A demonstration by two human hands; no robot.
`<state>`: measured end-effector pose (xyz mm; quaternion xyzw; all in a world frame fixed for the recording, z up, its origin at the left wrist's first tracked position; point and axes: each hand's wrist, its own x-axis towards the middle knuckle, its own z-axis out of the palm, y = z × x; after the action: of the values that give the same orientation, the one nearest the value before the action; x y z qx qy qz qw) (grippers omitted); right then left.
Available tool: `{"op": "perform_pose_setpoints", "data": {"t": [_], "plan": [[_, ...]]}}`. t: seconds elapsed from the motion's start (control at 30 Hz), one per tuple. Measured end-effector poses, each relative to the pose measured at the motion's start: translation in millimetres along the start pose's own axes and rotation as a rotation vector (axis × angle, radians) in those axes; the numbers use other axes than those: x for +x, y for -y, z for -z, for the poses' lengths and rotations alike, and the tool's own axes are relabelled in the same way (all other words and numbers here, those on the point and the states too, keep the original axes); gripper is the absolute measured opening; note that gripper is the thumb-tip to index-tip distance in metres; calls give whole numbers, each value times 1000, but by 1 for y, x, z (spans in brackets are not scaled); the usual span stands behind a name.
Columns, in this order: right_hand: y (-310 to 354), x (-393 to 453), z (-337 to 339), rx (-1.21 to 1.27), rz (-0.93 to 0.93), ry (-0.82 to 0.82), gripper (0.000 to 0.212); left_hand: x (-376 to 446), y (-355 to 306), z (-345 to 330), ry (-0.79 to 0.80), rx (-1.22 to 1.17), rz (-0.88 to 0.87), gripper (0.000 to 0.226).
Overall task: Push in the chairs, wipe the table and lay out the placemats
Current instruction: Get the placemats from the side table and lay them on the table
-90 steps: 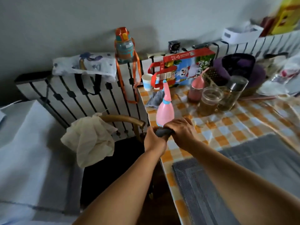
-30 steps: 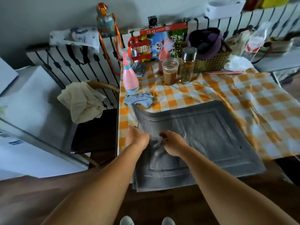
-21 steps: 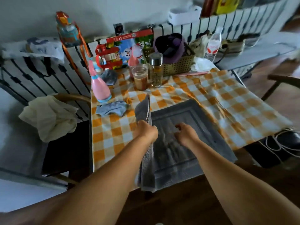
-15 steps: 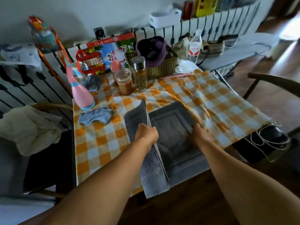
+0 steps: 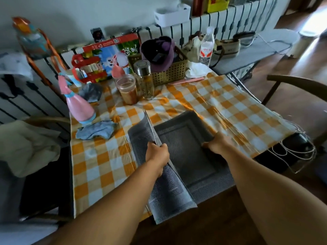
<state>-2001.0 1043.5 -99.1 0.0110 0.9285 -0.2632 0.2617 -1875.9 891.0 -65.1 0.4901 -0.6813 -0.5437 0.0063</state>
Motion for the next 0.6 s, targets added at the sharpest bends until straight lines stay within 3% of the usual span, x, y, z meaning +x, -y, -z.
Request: {"op": "perform_pose_setpoints", "data": {"t": [0.07,0.17,0.33,0.43,0.6], "plan": [[5,-5,-1,-8,-7,1,62,-2,0,2,-5,-15,-10,37],[17,-14,-4,-56,24,8,31,-5,0,8,-30,-34,-26,32],[52,-39,-5,-167,169,-58,5,-11,3,28,-96,22,-69,37],[93,-73,-12,-278,283,-3,9,-24,8,57,-148,23,-118,37],[165,-154,-50,-516,522,-49,28,-47,22,117,-186,-52,-201,28]]}}
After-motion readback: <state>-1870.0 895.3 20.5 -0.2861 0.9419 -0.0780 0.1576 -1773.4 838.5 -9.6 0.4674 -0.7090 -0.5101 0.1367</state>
